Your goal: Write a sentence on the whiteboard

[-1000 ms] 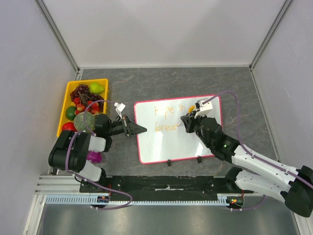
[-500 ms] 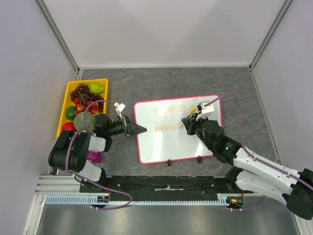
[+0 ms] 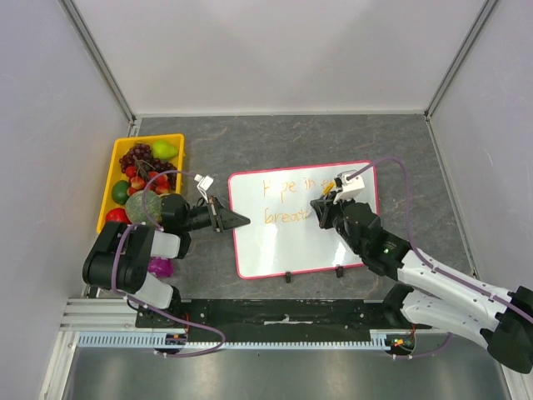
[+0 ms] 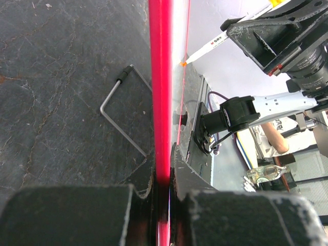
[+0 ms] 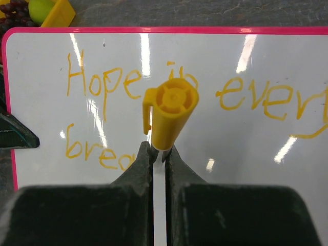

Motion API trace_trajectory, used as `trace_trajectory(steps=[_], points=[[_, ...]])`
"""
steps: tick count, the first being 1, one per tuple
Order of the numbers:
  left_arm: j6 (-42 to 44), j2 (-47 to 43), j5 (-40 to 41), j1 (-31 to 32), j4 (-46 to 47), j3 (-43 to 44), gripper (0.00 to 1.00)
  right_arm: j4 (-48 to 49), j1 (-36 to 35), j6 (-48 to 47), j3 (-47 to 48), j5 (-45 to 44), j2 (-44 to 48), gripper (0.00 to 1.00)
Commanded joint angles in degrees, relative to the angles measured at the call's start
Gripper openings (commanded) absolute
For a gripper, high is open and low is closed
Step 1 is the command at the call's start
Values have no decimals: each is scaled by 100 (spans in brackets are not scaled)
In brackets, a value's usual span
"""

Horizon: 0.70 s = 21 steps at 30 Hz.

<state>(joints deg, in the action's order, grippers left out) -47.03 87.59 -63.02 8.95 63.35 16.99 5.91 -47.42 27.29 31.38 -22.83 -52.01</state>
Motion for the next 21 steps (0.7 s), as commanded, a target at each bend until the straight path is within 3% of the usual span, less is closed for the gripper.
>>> trace_trajectory(steps=[1,21], points=[[879,118,431,28,-227,6,2,-196,22,-242,334,-371,-73,0],[879,109,440,19,-244,6,2,68,119,-514,905,-565,-442,0]])
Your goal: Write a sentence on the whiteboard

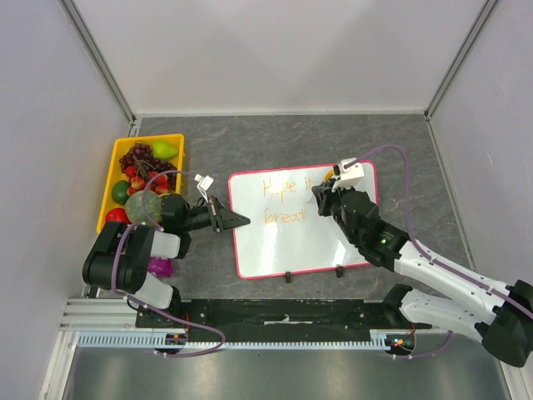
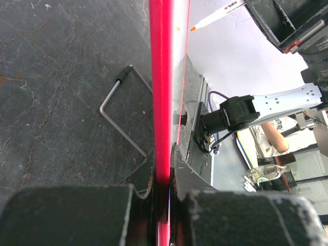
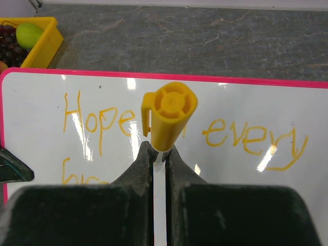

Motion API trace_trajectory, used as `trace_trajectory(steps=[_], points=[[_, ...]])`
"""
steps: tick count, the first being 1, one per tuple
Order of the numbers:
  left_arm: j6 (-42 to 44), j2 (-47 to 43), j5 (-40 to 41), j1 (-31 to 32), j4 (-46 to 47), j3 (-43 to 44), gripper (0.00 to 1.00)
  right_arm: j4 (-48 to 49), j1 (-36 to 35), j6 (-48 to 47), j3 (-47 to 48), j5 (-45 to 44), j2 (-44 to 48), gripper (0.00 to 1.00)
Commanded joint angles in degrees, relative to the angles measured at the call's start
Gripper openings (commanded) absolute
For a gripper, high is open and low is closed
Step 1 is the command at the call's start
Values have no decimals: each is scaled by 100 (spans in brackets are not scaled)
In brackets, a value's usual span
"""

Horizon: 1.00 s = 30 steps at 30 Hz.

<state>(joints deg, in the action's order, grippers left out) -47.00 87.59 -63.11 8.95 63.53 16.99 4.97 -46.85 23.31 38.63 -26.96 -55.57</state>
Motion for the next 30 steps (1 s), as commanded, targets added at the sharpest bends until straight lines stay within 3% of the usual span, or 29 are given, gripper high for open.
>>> trace_trajectory(steps=[1,30], points=[[877,109,431,19,-262,6,2,179,88,-116,171,-152,-120,0],[886,126,440,19,-262,14,2,-93,220,235,-892,393,275,0]])
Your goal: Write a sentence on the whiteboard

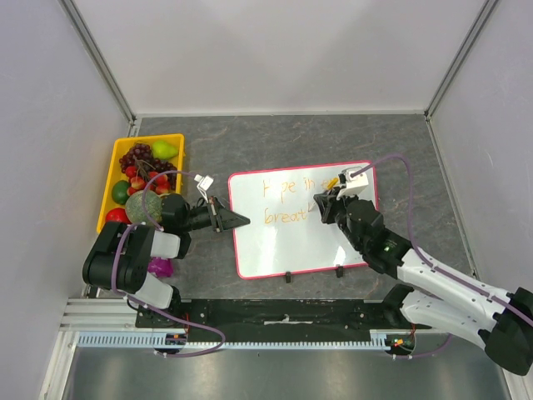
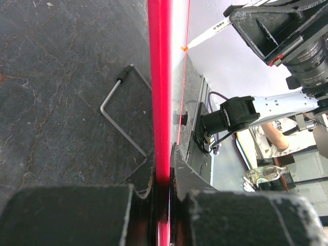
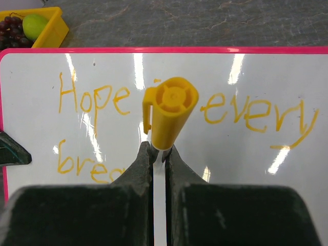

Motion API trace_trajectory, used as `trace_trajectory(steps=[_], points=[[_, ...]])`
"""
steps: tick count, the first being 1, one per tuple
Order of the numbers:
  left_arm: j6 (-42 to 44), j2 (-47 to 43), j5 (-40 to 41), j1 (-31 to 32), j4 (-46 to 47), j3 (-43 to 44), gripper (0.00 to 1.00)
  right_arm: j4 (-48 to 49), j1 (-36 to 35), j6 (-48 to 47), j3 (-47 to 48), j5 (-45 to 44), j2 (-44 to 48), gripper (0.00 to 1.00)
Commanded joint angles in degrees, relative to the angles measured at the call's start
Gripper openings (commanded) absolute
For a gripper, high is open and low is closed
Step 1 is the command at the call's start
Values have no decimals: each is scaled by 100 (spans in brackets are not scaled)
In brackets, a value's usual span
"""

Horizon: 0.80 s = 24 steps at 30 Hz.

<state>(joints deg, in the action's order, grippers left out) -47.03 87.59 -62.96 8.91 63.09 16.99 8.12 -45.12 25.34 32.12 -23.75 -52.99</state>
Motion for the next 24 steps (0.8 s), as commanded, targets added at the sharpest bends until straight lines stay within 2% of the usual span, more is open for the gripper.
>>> trace_trajectory(steps=[1,9,24], points=[[888,118,425,23,-218,14,2,-442,48,41,-285,107,43,0],[879,135,425,23,-209,23,2,-531,48,164,-557,283,202,0],[879,127,425,23,-209,14,2,-408,48,67,-92,-104,43,0]])
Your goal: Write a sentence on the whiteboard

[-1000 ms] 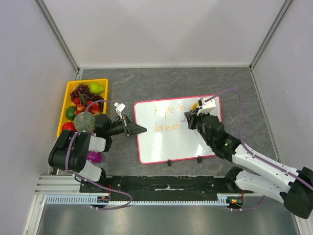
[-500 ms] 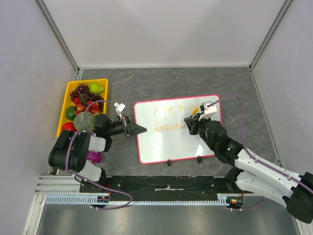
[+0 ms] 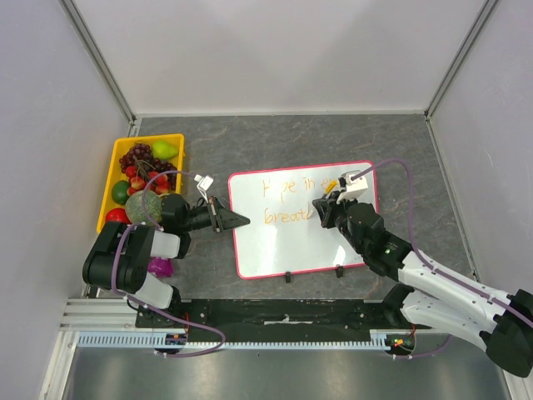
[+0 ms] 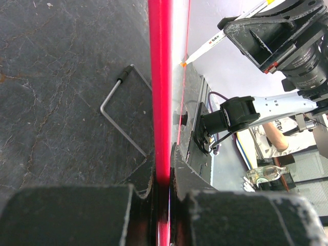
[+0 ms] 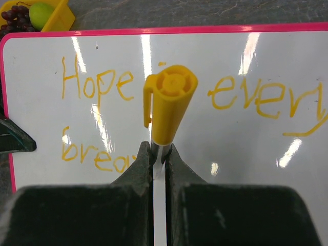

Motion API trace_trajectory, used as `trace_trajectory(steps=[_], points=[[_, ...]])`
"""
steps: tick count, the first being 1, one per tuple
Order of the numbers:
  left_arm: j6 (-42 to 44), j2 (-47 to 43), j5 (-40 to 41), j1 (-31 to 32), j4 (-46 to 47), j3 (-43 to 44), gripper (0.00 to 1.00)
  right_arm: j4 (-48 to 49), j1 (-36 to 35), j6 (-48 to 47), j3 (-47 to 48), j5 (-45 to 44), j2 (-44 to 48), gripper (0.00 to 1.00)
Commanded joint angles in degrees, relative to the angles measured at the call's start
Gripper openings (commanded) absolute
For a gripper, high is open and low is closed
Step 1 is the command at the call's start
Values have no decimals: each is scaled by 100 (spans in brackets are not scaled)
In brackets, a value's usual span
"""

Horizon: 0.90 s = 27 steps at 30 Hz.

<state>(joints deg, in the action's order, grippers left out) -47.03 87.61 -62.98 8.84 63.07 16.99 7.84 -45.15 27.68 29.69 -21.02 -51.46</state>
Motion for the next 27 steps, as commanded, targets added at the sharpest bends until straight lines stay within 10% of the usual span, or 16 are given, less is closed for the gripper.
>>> trace_trajectory(steps=[1,27], points=[[871,133,427,30,-207,14,2,-371,41,-175,177,-403,-118,0],[879,107,427,30,-207,14,2,-124,76,-219,511,-605,-285,0]])
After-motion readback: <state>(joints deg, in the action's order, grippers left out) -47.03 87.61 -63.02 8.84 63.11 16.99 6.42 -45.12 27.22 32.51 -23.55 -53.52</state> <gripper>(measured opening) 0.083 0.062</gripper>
